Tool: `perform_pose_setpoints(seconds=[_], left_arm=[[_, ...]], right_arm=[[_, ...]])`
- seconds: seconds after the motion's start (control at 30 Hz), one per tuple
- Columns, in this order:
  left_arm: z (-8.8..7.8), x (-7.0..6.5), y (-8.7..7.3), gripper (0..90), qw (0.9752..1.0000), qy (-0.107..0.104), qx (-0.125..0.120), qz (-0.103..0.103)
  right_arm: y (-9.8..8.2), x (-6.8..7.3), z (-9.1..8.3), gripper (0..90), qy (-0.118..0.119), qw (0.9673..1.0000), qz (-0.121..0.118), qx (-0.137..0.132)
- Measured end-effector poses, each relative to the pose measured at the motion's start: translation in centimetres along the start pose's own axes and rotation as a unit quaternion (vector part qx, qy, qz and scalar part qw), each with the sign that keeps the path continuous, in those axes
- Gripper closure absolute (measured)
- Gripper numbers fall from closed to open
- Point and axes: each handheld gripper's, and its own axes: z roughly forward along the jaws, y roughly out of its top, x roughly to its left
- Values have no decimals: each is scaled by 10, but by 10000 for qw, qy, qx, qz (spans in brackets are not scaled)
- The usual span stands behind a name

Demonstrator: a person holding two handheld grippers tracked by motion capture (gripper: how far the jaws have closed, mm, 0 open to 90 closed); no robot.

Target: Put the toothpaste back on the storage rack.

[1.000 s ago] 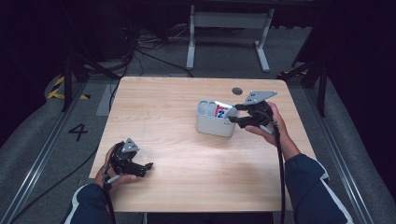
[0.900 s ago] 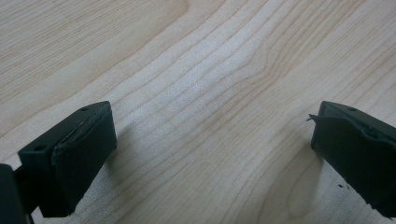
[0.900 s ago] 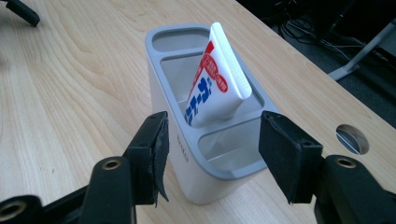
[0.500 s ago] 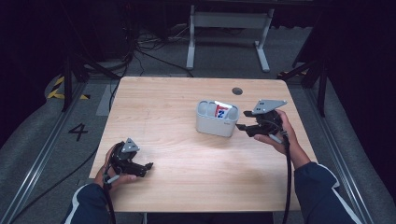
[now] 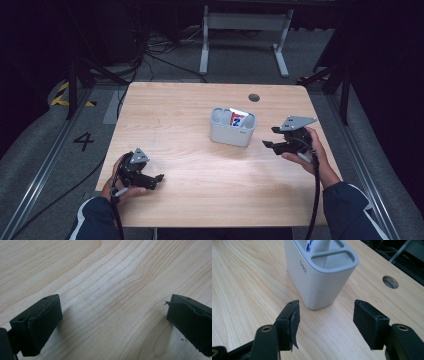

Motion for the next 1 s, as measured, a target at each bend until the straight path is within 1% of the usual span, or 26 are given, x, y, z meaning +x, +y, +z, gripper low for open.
perform_pose_setpoints(seconds=[0.17, 0.4, 0.43, 0.5, 0.57, 0.67, 0.77, 1.0], left_arm=[[0, 0, 0, 5, 10000, 2, 0, -12], [0, 0, 0, 5, 10000, 2, 1, -3], [0, 0, 0, 5, 10000, 2, -1, -14], [0, 0, 0, 5, 10000, 2, -1, -14], [0, 0, 0, 5, 10000, 2, -2, -16], [0, 0, 0, 5, 10000, 1, 0, -5], [0, 0, 0, 5, 10000, 1, 0, -13], [0, 0, 0, 5, 10000, 2, 0, -14]], right_arm=[[-15, -1, -4, 379, -81, 9999, 57, 41], [-34, 0, -9, 371, -125, 9998, 115, 66], [-38, 0, -10, 370, -119, 9998, 155, 82], [-43, 0, -12, 368, -143, 9997, 141, 104], [-48, 1, -14, 365, -178, 9996, 180, 128], [-53, 0, -16, 363, -206, 9995, 186, 115], [-61, 1, -20, 355, -248, 9994, 200, 155], [-79, 0, -30, 341, -338, 9989, 303, 114]])
